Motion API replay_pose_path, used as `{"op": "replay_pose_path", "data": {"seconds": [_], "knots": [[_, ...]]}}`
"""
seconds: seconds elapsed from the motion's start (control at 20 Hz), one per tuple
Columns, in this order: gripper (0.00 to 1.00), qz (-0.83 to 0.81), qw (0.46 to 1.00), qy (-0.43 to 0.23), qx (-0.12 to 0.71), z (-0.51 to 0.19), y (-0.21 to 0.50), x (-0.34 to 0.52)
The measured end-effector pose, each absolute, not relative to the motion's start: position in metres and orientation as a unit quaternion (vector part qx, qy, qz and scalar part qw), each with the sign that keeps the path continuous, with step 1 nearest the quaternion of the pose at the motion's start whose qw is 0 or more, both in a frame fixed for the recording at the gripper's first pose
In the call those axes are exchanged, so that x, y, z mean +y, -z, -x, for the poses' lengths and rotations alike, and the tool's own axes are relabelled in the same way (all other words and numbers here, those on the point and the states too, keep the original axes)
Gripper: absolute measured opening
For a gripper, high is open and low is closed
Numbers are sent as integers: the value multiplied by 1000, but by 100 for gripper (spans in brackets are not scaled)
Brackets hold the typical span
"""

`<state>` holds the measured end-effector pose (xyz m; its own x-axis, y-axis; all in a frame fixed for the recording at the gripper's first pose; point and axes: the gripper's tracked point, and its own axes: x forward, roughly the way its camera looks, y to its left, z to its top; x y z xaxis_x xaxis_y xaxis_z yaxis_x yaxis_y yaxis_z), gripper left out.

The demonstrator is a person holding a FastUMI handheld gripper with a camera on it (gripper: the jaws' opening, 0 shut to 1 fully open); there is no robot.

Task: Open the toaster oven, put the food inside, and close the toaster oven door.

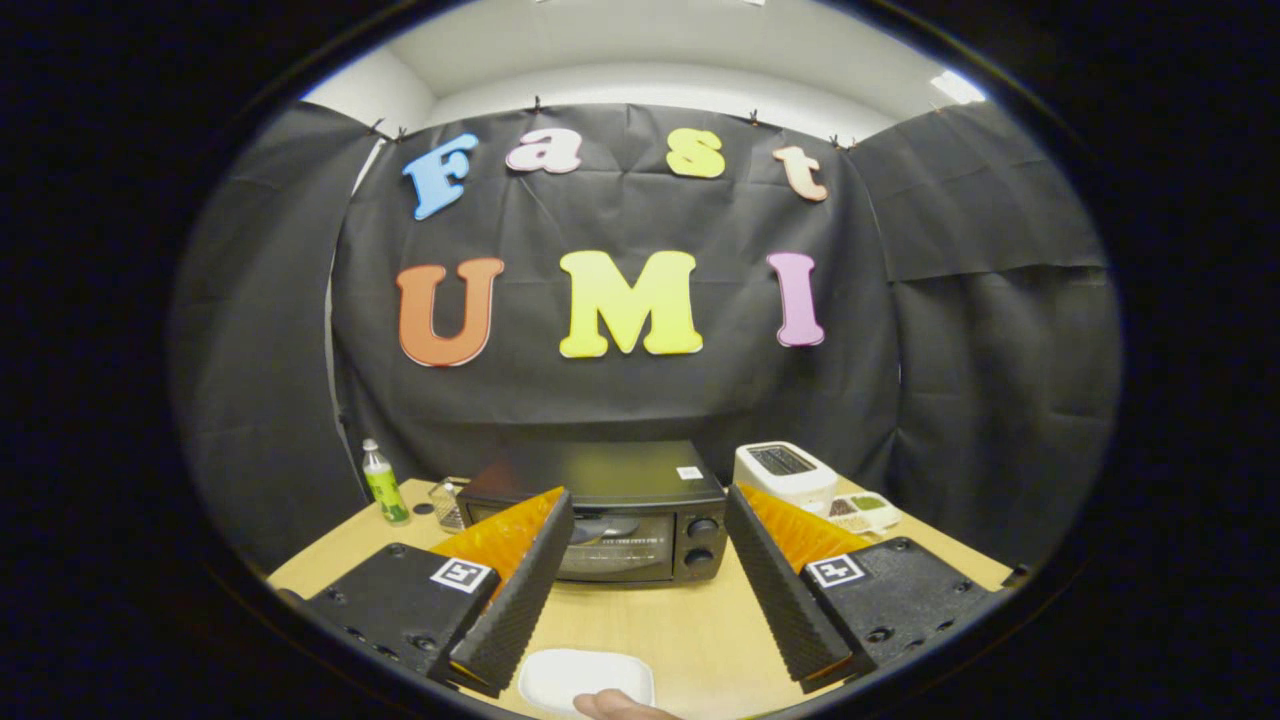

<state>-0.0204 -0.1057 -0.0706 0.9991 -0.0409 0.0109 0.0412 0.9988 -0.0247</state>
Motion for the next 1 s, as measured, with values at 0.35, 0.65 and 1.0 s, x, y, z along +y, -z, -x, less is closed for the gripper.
{"op": "replay_pose_path", "data": {"seconds": [0.35, 0.65, 1.0], "knots": [[99, 5, 999, 6, -39, 77, 10, -100], [99, 1, 998, -19, -63, 132, -10, -86], [99, -1, 998, -28, -64, 169, -12, -72]]}}
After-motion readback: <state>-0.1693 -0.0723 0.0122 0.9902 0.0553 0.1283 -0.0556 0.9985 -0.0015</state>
